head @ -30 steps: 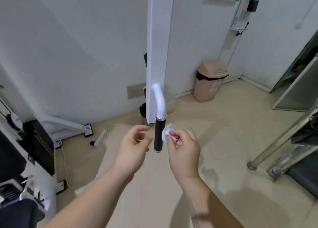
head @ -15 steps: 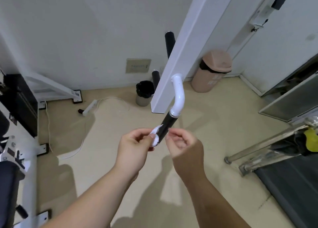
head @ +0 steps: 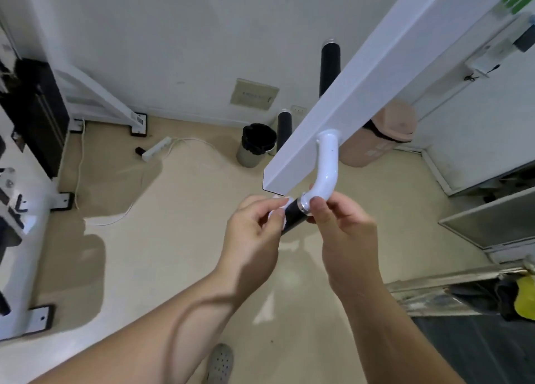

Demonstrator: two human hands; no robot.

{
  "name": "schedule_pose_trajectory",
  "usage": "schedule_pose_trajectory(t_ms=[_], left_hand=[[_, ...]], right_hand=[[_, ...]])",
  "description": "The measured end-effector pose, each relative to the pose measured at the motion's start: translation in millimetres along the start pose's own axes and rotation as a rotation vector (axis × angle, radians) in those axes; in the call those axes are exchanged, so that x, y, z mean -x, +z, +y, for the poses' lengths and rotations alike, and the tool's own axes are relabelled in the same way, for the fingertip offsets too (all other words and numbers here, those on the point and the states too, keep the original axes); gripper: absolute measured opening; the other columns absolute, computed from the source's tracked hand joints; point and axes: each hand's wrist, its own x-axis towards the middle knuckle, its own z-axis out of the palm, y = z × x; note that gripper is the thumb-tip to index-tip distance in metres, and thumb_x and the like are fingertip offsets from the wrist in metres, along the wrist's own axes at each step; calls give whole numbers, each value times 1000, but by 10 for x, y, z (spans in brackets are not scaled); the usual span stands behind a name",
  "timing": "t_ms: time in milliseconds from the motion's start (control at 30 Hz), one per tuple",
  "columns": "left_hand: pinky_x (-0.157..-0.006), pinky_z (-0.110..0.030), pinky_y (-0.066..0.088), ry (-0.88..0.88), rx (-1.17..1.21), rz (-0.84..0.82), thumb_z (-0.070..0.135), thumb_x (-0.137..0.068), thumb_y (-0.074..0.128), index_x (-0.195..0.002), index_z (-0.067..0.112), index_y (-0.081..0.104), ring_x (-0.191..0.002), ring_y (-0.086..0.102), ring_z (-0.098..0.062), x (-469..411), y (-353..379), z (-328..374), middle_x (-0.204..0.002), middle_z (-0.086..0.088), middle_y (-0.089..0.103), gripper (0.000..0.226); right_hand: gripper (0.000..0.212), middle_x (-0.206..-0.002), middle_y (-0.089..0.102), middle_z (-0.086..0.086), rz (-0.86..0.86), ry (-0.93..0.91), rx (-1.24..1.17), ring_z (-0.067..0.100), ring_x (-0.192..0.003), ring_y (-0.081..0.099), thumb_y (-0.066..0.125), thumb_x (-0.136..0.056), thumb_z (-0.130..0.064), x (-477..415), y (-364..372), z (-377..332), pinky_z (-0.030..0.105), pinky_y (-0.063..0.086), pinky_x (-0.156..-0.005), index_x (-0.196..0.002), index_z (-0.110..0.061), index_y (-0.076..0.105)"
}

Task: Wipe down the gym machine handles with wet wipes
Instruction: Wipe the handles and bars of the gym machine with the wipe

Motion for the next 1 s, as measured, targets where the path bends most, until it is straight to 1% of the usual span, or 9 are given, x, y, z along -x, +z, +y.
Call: schedule_pose_trajectory(t_ms=[67, 133, 300, 467, 567, 700, 767, 900, 1000], left_hand=[[-87, -29, 51, 94, -11, 64, 21, -93, 49, -113, 19, 76, -103, 62, -7, 51, 57, -32, -104, 7, 62, 34], [-88, -21, 46, 198, -72, 98, 12, -93, 44, -120, 16, 73, -104, 59, -7, 107, 100, -91, -107, 6, 59, 40], [-100, -15, 36, 264, -458, 260, 4, -97, 41, -130, 16, 67, -107, 52, -20, 94, 169, -663, -108, 6, 56, 44], [-97, -21, 41, 152, -425, 236, 16, -97, 40, -119, 19, 73, -102, 55, -20, 54, 110, -848, -95, 4, 57, 40], [-82, -12, 42, 237, -224, 252, 12, -99, 54, -117, 19, 74, -90, 58, -5, 68, 188, -454, -88, 7, 58, 28], [-76, -13, 46, 317, -37, 235, 16, -90, 66, -105, 21, 78, -80, 61, -5, 37, 207, -151, -87, 10, 67, 20], [-74, -14, 45, 256, -27, 228, 19, -90, 67, -99, 27, 78, -80, 61, -5, 38, 138, -290, -82, 17, 65, 17], [-69, -12, 39, 71, -118, 227, 9, -95, 67, -93, 26, 78, -76, 54, 3, 122, 50, -686, -87, 2, 58, 20], [-71, -9, 39, 137, -162, 223, 5, -96, 64, -98, 18, 79, -81, 56, 3, 117, 139, -589, -89, 3, 57, 20]], right_hand=[[22, -79, 68, 20, -14, -30, 0, 37, -75, 60, 67, -86, -43, -27, -22, 50, 47, 51, -72, -88, -22, 75], [17, -72, 71, 5, -25, -52, 4, 20, -68, 62, 67, -87, -36, -47, -36, 98, 34, 51, -69, -86, -20, 73], [12, -49, 50, -17, -16, -67, -62, 1, -47, 40, 67, -94, -10, -99, -9, 207, 11, 36, -51, -82, -10, 66], [7, -63, 57, -16, -69, -183, -80, 2, -54, 45, 68, -89, -18, -152, -74, 242, 12, 38, -57, -85, -12, 66], [3, -72, 65, -12, -126, -212, -115, 3, -61, 55, 67, -90, -15, -170, -112, 233, 15, 44, -62, -88, -14, 66], [8, -77, 71, -10, -147, -188, -150, 5, -70, 64, 67, -92, -7, -188, -99, 232, 18, 51, -68, -89, -14, 67], [4, -77, 70, -9, -145, -172, -136, 8, -70, 62, 68, -90, -13, -190, -92, 245, 20, 51, -68, -88, -17, 68], [5, -72, 63, -11, -115, -196, -117, 5, -61, 52, 66, -90, -16, -160, -116, 275, 16, 43, -61, -87, -11, 66], [7, -72, 64, -12, -116, -193, -157, 3, -63, 55, 64, -90, -12, -138, -135, 251, 15, 44, -63, -89, -6, 64]])
